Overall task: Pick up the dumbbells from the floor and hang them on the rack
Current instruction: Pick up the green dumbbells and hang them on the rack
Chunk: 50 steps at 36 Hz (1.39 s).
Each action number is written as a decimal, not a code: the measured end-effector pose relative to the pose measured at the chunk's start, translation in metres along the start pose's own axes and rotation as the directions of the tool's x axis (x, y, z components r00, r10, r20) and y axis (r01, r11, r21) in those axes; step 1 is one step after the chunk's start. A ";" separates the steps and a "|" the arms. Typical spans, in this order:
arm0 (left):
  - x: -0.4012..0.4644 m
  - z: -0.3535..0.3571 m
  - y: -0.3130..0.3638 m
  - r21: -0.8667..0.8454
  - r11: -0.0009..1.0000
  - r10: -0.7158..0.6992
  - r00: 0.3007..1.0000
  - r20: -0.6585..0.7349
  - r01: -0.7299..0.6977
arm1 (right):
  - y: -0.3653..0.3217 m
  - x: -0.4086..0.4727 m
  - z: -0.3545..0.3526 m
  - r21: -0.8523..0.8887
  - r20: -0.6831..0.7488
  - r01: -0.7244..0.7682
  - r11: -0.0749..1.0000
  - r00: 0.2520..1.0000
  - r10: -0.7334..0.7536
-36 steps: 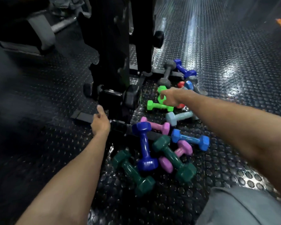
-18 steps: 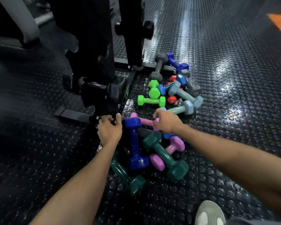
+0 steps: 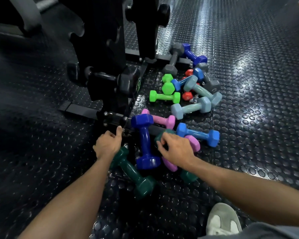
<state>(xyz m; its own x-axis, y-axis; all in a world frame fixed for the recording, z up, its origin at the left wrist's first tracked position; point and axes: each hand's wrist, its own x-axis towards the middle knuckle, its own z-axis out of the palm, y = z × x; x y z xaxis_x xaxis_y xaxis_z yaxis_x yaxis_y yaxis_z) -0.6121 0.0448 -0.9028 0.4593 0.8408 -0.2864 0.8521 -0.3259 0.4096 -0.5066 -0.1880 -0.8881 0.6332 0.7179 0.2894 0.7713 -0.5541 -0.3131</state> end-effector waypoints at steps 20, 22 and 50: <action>0.000 0.006 -0.011 -0.001 0.927 -0.321 0.794 0.516 0.375 | -0.046 -0.069 0.029 -0.032 0.519 0.420 0.907 0.782 -0.344; -0.001 0.005 -0.010 -0.002 0.917 -0.334 0.768 0.547 0.400 | -0.048 -0.074 0.031 -0.044 0.588 0.371 0.928 0.761 -0.276; 0.024 -0.181 -0.009 -0.376 0.813 -0.199 0.818 0.540 0.446 | -0.149 0.085 -0.081 0.255 0.513 -0.105 0.961 0.857 -0.043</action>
<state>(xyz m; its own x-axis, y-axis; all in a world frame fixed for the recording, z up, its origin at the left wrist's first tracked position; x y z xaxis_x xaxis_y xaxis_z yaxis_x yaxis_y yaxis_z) -0.6537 0.1462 -0.7567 0.3417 0.5193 -0.7833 0.8028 0.2720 0.5305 -0.5625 -0.0779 -0.7437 0.4770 0.8553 -0.2023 0.6589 -0.5003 -0.5618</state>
